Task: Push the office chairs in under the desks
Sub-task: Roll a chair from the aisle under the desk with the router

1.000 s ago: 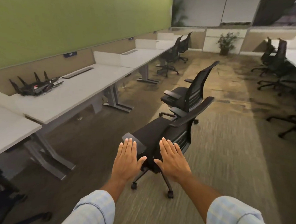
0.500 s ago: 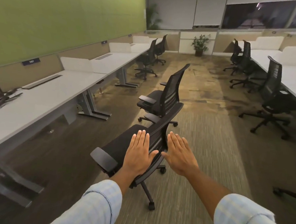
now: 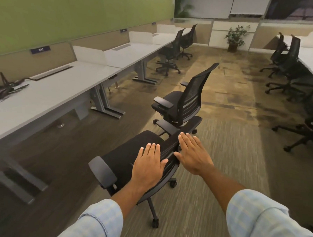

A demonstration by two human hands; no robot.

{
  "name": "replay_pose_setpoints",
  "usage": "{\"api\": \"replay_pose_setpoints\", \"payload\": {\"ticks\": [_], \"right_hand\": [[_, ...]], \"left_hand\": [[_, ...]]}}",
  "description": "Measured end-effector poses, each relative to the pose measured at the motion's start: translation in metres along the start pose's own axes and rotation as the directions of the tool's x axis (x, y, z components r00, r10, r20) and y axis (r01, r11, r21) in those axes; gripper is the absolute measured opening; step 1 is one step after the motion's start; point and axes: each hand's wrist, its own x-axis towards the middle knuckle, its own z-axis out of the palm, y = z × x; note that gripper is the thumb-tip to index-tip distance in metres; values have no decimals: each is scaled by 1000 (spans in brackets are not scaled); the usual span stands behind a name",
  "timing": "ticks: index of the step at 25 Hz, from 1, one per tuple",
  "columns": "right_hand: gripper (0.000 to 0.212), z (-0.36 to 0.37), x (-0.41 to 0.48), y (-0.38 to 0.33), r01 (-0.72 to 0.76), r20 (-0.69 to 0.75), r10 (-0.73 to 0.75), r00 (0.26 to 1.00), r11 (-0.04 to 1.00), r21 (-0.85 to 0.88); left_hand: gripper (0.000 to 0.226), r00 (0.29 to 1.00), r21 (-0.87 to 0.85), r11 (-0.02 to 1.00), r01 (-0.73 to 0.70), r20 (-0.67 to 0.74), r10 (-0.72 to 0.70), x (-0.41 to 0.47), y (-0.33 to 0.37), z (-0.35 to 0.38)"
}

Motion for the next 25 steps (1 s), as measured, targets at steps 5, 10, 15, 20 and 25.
{"api": "replay_pose_setpoints", "payload": {"ticks": [5,10,15,20,25], "right_hand": [[91,-1,44,56,168,47,-166,985,985,-43],[93,1,91,94,378,69,-379,923,925,25],[78,8,110,105,490,-49,-488,872,867,85],[67,13,128,114,566,-173,-543,822,814,130],[72,14,157,117,594,-135,-579,804,793,137]], "left_hand": [[69,993,-49,993,111,-32,-113,9,-1,5],[62,986,-13,989,147,-81,-148,10,0,9],[56,969,26,979,203,-149,-197,17,2,9],[51,951,74,959,272,-174,-256,28,11,7],[53,939,73,940,333,-117,-323,47,8,-3]]}}
